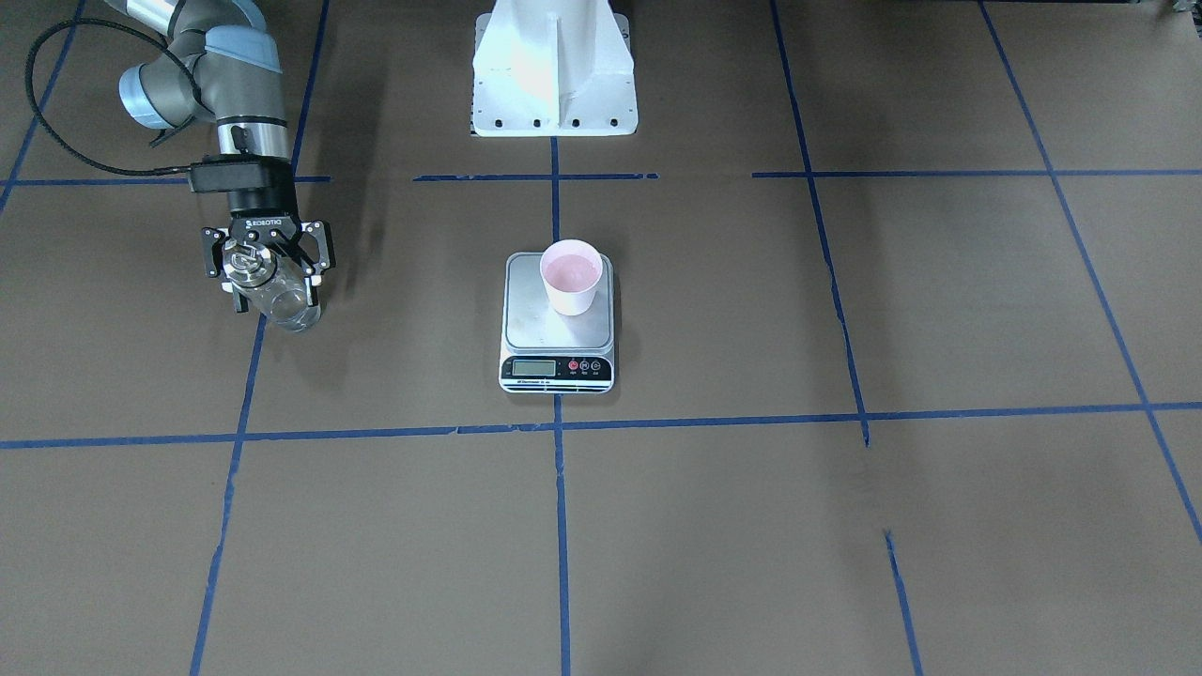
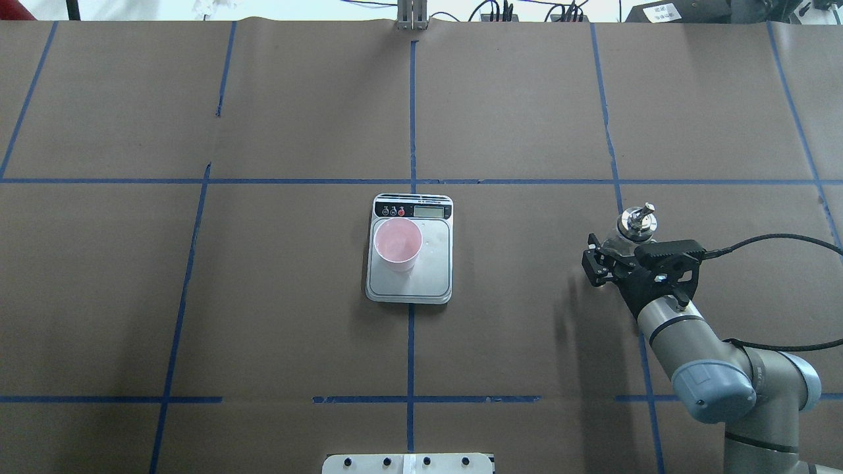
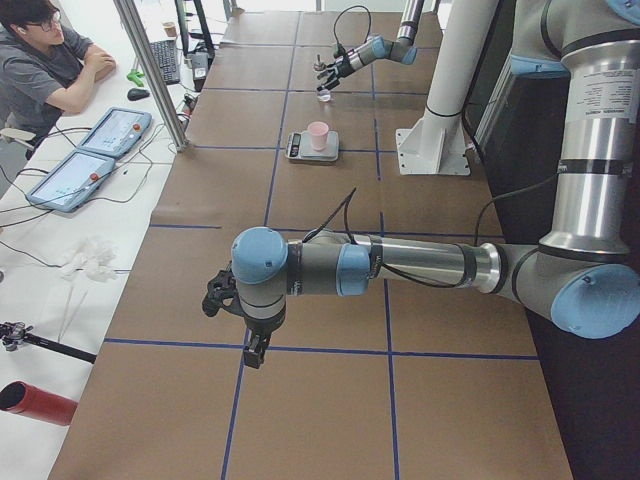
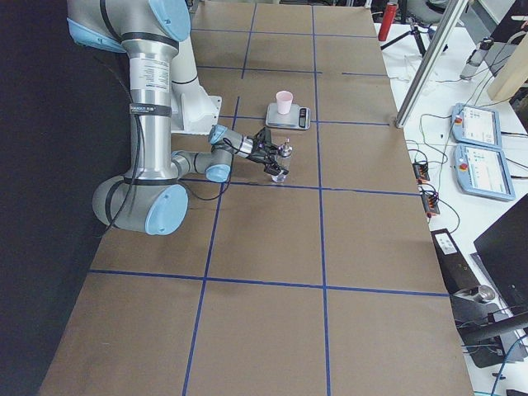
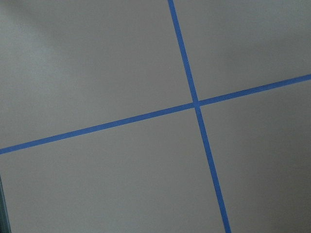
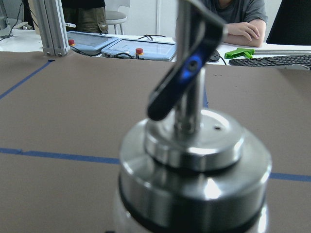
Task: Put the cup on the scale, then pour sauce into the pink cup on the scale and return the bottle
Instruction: 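Lift the glass bottle with the right gripper toward the scale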
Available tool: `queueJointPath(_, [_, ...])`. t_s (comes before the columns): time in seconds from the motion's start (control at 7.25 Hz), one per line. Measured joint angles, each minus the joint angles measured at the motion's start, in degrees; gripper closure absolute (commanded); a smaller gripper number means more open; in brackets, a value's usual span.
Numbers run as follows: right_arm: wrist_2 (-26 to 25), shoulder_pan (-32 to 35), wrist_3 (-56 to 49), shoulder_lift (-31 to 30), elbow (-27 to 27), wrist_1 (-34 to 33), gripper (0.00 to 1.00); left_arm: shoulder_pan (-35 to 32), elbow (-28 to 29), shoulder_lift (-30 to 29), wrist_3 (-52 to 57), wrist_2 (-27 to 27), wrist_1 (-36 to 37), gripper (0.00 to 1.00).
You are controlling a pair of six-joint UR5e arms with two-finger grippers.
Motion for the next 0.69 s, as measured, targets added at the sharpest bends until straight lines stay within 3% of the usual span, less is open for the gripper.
queueJointPath(0.69, [-1.69,0.56,-5.61,0.89,2.59,0.51,1.0,0.0,-0.58,0.0,0.0,0.0,0.26,0.0])
